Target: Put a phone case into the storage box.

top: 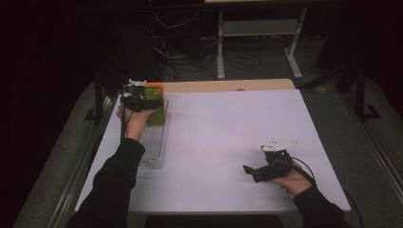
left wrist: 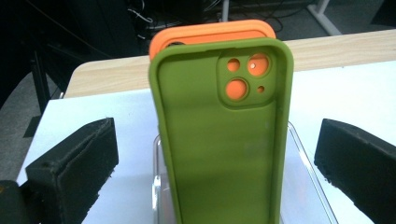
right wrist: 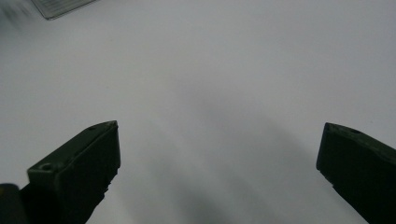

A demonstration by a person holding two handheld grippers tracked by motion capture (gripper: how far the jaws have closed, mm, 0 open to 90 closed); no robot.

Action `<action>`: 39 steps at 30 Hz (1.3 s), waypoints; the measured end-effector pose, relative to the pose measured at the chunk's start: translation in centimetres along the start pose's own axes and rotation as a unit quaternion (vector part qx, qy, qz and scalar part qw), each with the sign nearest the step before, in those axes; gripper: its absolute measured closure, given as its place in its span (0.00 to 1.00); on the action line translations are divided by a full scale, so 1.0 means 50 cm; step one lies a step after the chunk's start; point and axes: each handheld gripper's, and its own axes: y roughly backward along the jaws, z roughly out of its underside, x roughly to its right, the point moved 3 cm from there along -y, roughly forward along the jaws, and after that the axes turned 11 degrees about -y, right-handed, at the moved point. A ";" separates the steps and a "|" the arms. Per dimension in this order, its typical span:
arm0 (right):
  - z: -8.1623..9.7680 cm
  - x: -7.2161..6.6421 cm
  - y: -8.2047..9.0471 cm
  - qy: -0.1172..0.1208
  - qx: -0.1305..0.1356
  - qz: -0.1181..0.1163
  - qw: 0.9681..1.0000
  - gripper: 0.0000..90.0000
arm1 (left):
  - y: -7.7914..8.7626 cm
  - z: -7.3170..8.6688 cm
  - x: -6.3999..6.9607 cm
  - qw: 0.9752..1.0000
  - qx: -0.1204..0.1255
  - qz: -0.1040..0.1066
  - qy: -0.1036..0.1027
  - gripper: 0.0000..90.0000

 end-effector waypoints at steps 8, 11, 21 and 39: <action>0.001 -0.002 -0.001 -0.001 -0.002 0.000 1.000 0.00 | 0.036 0.013 0.002 0.997 0.000 0.069 -0.033 0.00; 0.000 -0.001 -0.001 0.001 -0.001 0.000 1.000 0.00 | 0.049 0.014 0.005 0.995 0.013 0.089 -0.037 0.00; -0.007 0.003 0.005 -0.002 0.003 -0.004 1.000 0.00 | 0.100 0.009 0.034 0.982 0.045 0.169 -0.071 0.00; -0.016 0.008 0.017 0.013 0.007 -0.022 1.000 0.00 | 0.176 0.065 0.101 0.949 0.076 0.274 -0.139 0.00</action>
